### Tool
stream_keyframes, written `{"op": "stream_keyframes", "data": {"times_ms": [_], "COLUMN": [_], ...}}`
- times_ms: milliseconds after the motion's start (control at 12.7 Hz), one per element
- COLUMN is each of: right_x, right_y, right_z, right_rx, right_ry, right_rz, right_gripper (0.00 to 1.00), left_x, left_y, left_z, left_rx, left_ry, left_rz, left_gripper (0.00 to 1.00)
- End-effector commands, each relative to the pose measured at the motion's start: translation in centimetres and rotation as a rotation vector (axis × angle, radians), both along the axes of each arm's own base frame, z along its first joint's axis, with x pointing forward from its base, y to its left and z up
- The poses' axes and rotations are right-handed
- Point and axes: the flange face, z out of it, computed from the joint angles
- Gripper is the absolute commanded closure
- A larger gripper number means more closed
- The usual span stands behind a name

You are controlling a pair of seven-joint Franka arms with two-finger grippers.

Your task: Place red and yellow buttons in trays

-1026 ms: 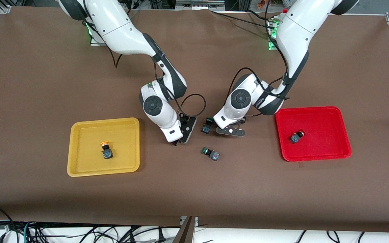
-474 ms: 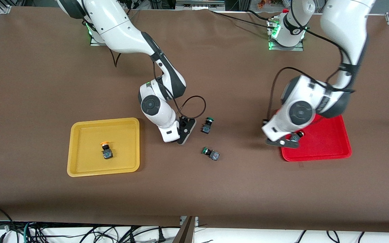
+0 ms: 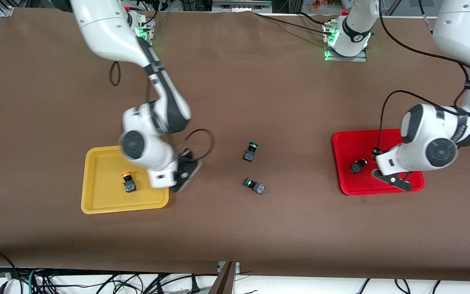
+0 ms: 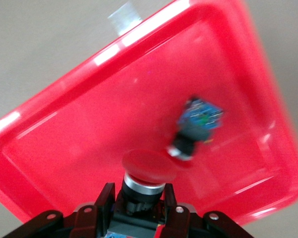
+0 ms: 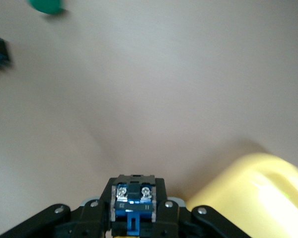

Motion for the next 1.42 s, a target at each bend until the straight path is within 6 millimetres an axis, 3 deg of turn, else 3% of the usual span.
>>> {"op": "stream_keyframes", "data": {"times_ms": [0,79,158,237,316,395,711,947,1105,1342], "right_x": [0.6,0.3,-0.1,-0.3,-0.1,-0.2,-0.4,-2.5,-4.4,-7.2], "right_y": [-4.9,-5.4,-5.5,-5.4,-5.4,-5.5,-7.4,-7.9,-9.0,-11.4], "right_z": [-0.8,-1.3,-0.8,-0.3,1.0,2.3,8.4,17.4,21.5,26.5], "right_rx": [-0.027,-0.037,-0.04,-0.045,-0.04,-0.035,-0.049,-0.105,-0.104,-0.126], "right_ry": [0.037,0.064,0.092,0.122,0.117,0.121,0.16,0.118,0.144,0.158], "right_rz": [-0.094,-0.195,-0.275,-0.349,-0.383,-0.393,-0.474,-0.6,-0.618,-0.682], "right_gripper": [1.0,1.0,0.91,0.01,0.0,0.0,0.0,0.0,0.0,0.0], "left_x": [-0.2,-0.2,0.0,0.4,0.8,1.0,0.4,-2.5,-3.6,-6.1], "left_y": [3.8,3.7,3.8,3.4,2.4,0.2,-6.9,-8.7,-10.2,-7.2], "left_z": [-2.9,-3.5,-2.9,-1.6,1.4,4.4,19.2,29.5,32.6,35.4], "left_rx": [-0.045,-0.05,-0.047,-0.042,-0.031,-0.028,0.042,0.02,-0.008,-0.011], "left_ry": [-0.005,-0.007,-0.015,-0.03,-0.067,-0.074,0.035,-0.038,-0.083,-0.121], "left_rz": [-0.1,-0.102,-0.103,-0.103,-0.103,-0.115,0.069,0.352,0.378,0.554], "left_gripper": [0.77,0.15,0.0,0.0,0.0,0.0,0.0,0.0,0.0,0.0]}}
